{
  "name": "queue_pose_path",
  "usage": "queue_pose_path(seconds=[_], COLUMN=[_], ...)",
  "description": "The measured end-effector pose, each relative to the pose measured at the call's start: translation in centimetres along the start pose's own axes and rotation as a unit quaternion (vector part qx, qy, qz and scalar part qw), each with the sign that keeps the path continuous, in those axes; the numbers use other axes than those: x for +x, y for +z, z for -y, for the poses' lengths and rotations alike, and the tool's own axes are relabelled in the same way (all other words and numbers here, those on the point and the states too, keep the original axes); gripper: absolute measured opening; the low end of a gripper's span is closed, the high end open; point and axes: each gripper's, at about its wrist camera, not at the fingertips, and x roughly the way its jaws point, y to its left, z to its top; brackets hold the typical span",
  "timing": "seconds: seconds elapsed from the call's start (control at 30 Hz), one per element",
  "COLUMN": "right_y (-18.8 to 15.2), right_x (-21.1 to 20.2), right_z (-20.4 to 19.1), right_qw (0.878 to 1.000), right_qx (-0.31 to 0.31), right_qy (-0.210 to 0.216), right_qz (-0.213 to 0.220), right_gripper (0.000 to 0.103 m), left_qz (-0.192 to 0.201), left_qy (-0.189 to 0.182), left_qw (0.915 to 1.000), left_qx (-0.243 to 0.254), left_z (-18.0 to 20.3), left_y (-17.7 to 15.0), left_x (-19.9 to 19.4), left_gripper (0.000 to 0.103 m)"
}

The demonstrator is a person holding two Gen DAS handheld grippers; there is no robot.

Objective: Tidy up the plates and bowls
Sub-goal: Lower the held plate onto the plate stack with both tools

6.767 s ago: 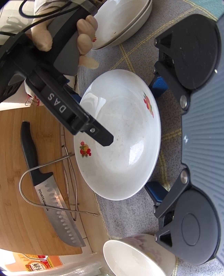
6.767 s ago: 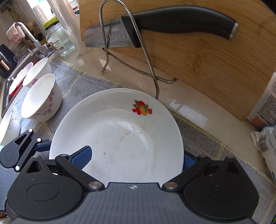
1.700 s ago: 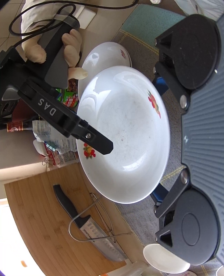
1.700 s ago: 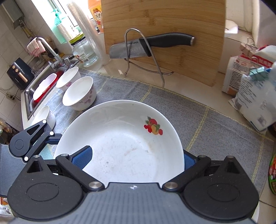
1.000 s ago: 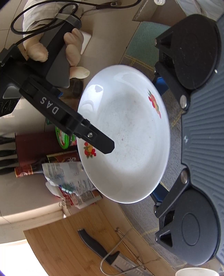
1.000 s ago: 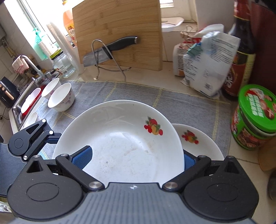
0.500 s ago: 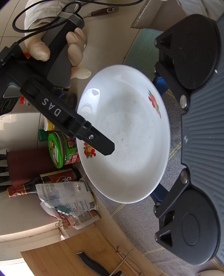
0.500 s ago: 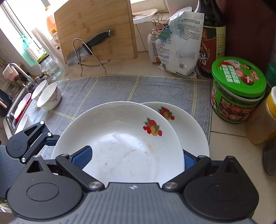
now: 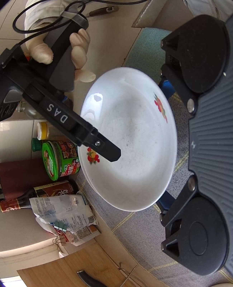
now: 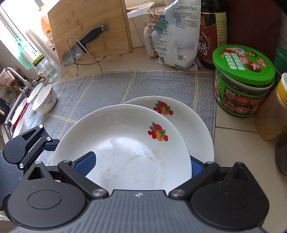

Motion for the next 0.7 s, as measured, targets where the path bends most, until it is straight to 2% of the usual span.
queue_pose_path(seconds=[0.7], right_y=[-0.2], right_x=[-0.1], right_z=[0.6], right_qw=[1.0], right_qx=[0.01], right_qy=[-0.02], right_qz=[-0.002], right_gripper=[0.103], left_qz=[-0.016], left_qy=[-0.008], left_qw=[0.9998], left_qx=[0.004], left_z=[-1.0], left_y=[0.3], left_x=[1.4], left_gripper=[0.102])
